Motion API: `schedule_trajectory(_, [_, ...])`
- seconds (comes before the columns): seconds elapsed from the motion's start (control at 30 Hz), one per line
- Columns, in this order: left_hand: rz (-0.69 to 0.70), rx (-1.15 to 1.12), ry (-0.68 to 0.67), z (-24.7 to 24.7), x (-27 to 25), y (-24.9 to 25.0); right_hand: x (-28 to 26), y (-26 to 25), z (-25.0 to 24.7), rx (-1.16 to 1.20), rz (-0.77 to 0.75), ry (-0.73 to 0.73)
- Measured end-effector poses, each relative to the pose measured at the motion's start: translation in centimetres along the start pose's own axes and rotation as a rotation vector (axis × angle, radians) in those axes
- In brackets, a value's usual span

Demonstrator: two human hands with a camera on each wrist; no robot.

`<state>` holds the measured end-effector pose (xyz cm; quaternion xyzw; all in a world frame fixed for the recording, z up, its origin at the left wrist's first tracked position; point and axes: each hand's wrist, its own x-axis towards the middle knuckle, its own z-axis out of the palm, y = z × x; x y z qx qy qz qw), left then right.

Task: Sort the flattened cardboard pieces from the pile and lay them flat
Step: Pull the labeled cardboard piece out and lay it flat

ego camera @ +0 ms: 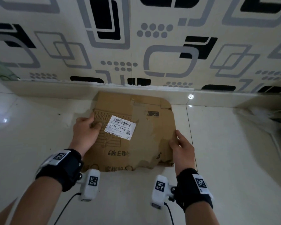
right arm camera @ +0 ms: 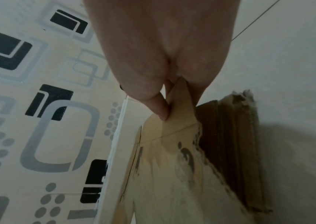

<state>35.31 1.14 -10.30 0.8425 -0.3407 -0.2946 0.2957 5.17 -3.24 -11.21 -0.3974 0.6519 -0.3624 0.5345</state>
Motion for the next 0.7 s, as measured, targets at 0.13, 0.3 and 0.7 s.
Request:
schedule_trajectory(0.13, [-0.022,0.261,-0.05,1.3,0.7,-1.4,0.4,0.2,0.4,-0.052,-0.014,0.009])
schedule_trajectory(0.3, [-0.023,0.319,-0.069,1.6,1.0,-1.7,0.5,0.3,0.4,-0.117,-0.043,-0.009])
schedule_trajectory(0.7, [0.034,-0.076,0.038,0.6,0.1,0.2,1.5,0.0,-0.9,-0.101,-0.084,0.129])
